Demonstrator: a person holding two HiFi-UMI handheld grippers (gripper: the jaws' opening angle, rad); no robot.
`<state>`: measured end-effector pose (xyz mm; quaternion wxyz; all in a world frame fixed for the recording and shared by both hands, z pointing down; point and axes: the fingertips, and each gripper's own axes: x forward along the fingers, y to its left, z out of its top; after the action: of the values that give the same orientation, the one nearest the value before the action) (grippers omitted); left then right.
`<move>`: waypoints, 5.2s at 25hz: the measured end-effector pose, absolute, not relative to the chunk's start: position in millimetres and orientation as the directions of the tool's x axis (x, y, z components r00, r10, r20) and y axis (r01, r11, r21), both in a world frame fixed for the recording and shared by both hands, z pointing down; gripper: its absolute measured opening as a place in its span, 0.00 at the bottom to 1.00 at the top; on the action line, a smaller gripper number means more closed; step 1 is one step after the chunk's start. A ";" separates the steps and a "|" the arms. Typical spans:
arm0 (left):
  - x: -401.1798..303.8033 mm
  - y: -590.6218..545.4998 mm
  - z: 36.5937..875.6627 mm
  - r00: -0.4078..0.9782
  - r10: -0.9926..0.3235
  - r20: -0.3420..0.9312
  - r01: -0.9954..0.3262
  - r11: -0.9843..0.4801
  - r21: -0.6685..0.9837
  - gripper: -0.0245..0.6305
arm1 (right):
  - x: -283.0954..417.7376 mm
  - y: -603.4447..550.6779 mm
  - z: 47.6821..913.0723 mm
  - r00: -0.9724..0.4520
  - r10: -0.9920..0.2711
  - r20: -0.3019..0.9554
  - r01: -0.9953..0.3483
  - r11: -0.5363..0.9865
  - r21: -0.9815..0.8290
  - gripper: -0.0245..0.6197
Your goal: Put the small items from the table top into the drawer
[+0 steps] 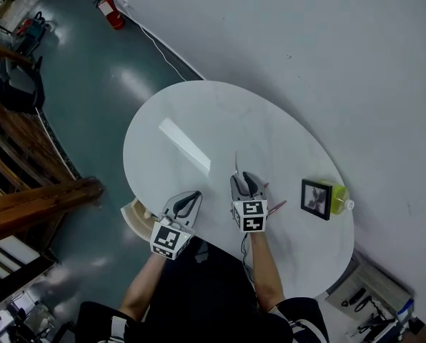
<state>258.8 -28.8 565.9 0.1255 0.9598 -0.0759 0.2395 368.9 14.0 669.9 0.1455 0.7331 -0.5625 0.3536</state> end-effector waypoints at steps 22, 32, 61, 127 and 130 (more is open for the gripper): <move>255.5 -39.9 574.0 0.870 -0.115 0.480 -0.242 -0.947 0.213 0.07 | 370.0 4.9 688.9 0.132 -0.613 0.779 -0.955 -0.288 -0.066 0.24; 249.8 -34.8 574.6 0.870 -0.133 0.474 -0.257 -0.944 0.207 0.07 | 374.8 10.7 691.5 0.147 -0.606 0.782 -0.954 -0.296 -0.050 0.16; 90.1 -34.5 460.8 0.868 -0.393 0.302 -0.441 -0.891 0.107 0.07 | 218.6 -30.7 506.3 0.032 -0.855 0.518 -0.998 -0.055 -0.030 0.16; -134.7 -38.5 664.4 0.661 -0.561 0.498 -0.733 -0.626 0.268 0.07 | -52.0 -27.6 767.0 -0.357 -0.527 0.771 -0.920 0.341 -0.193 0.16; -135.1 -40.1 664.8 0.660 -0.564 0.496 -0.735 -0.622 0.271 0.07 | -57.2 -32.3 786.3 -0.361 -0.501 0.787 -0.918 0.340 -0.204 0.16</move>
<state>-135.1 -40.1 664.8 0.2309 0.8812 -0.3687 0.1849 -57.2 -32.3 786.3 0.3151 0.4695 -0.7554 0.3311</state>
